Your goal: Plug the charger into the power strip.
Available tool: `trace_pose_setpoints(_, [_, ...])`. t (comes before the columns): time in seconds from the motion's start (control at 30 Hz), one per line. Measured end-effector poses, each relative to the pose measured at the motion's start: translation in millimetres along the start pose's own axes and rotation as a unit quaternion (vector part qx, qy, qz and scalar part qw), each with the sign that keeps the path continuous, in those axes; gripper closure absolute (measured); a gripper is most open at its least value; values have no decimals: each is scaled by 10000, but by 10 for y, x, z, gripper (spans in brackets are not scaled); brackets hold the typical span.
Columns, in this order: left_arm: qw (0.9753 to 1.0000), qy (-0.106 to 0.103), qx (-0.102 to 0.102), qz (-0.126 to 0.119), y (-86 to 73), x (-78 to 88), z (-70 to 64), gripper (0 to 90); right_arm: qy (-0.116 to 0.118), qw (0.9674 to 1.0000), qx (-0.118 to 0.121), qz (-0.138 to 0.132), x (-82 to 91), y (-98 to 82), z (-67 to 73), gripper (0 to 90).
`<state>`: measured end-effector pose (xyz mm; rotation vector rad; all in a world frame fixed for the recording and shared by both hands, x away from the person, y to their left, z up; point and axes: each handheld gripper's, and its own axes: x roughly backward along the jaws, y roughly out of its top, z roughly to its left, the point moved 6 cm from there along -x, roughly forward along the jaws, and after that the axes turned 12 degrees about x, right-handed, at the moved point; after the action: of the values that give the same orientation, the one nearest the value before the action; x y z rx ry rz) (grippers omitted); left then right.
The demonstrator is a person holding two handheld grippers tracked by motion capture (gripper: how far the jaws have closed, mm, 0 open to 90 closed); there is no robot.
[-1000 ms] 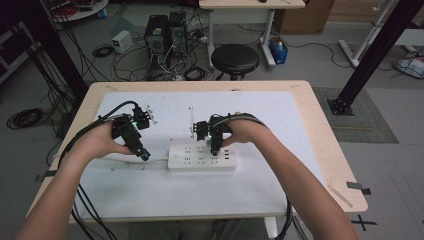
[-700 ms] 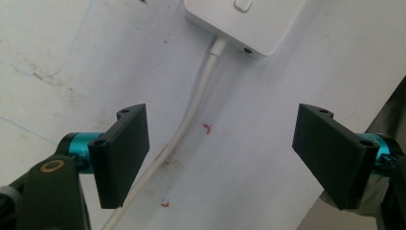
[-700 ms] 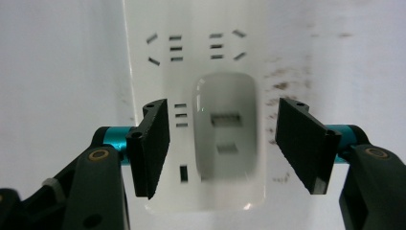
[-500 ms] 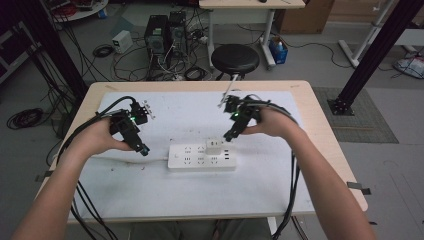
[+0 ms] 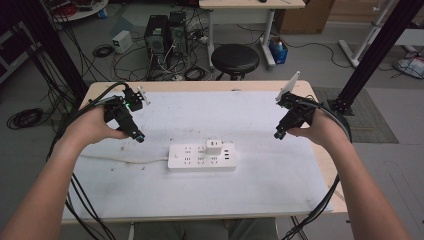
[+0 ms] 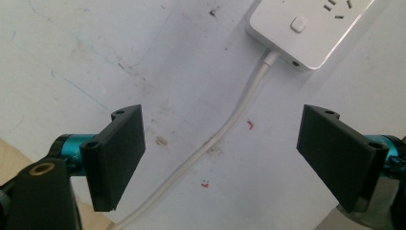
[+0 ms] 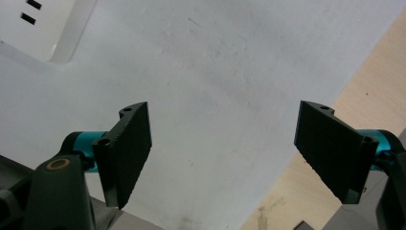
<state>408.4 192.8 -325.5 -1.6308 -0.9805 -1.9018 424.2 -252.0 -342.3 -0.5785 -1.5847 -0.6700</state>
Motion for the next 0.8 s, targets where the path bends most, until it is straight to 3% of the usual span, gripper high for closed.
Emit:
trace_pose_setpoints(0.37, [9999,115,73,-33,58,56,-7,168,-46,9998,-114,-167,103,-106,-52,201])
trace_pose_setpoints(0.8, [9999,135,32,6,57,37,-12,169,-34,9999,10,-108,36,-79,-19,201])
